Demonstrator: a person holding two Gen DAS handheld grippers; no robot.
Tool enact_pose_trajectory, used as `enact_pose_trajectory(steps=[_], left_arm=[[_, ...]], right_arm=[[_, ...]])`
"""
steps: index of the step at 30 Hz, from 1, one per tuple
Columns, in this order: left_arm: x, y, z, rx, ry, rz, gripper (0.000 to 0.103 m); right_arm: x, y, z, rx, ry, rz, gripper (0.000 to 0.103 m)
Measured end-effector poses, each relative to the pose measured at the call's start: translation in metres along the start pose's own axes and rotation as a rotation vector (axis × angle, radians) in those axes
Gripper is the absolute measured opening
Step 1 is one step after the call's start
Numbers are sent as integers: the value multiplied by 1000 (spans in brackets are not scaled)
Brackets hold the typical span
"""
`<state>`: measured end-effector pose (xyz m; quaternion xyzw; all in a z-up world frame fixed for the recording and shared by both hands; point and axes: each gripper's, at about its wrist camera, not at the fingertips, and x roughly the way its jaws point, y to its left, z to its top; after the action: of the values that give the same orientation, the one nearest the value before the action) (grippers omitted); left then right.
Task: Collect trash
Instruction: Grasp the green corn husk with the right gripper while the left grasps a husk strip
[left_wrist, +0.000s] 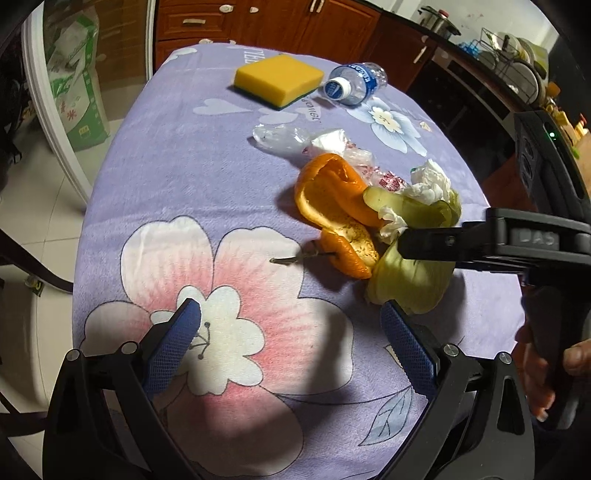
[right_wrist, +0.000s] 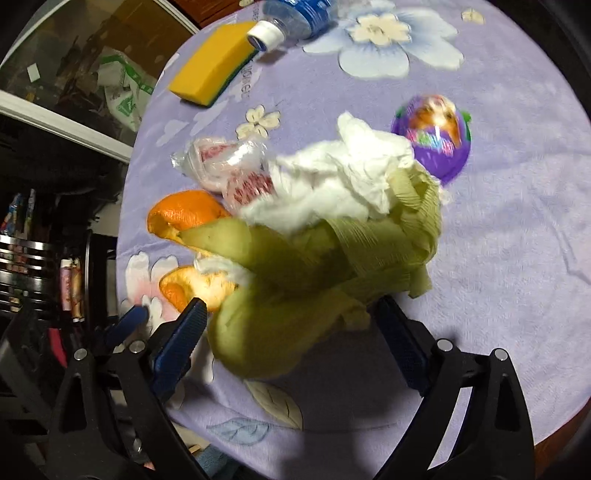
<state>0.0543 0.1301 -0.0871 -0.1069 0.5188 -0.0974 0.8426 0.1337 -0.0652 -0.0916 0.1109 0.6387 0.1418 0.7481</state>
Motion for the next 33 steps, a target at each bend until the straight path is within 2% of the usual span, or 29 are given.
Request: enact_pose_trajectory(steps=[2, 4, 6, 7, 9, 11, 15, 19, 22, 23, 28, 29, 30, 32, 33], left_arm=[[0, 2, 0, -2, 0, -2, 98], [0, 3, -1, -5, 3, -1, 98], [0, 4, 0, -9, 0, -5, 98], [0, 3, 1, -12, -2, -8, 98], [1, 2, 3, -15, -2, -16, 98], [1, -2, 5, -7, -4, -21, 98], [2, -16, 10, 29, -8, -32, 98], [2, -34, 14, 93, -31, -24, 98], [2, -37, 19, 105, -44, -9, 98], [2, -35, 20, 98, -44, -8, 98], [0, -23, 21, 56, -33, 5, 98], [0, -21, 20, 57, -31, 13, 98], [0, -20, 20, 56, -27, 16, 98], [2, -19, 19, 52, -18, 20, 98], [3, -19, 19, 52, -16, 22, 98]], right_arm=[[2, 5, 0, -38, -34, -39, 89], [4, 10, -2, -94, -60, -90, 83], [0, 7, -3, -123, -77, -109, 59], [-1, 3, -2, -122, -76, -96, 52], [-7, -9, 0, -114, -56, -56, 30], [-15, -19, -2, -119, -51, -45, 24], [-30, -36, -6, -138, -68, -66, 20], [-35, -48, -7, -124, -54, -26, 22], [-34, -43, -4, -125, -45, 13, 33], [-33, -39, -5, -135, -45, 14, 42], [-15, -21, -9, -199, -62, -42, 47], [-14, -17, -11, -225, -65, -63, 45], [-16, -16, -13, -243, -71, -62, 34], [-20, -21, -13, -235, -47, -6, 12], [-22, -23, -14, -234, -49, -4, 12]])
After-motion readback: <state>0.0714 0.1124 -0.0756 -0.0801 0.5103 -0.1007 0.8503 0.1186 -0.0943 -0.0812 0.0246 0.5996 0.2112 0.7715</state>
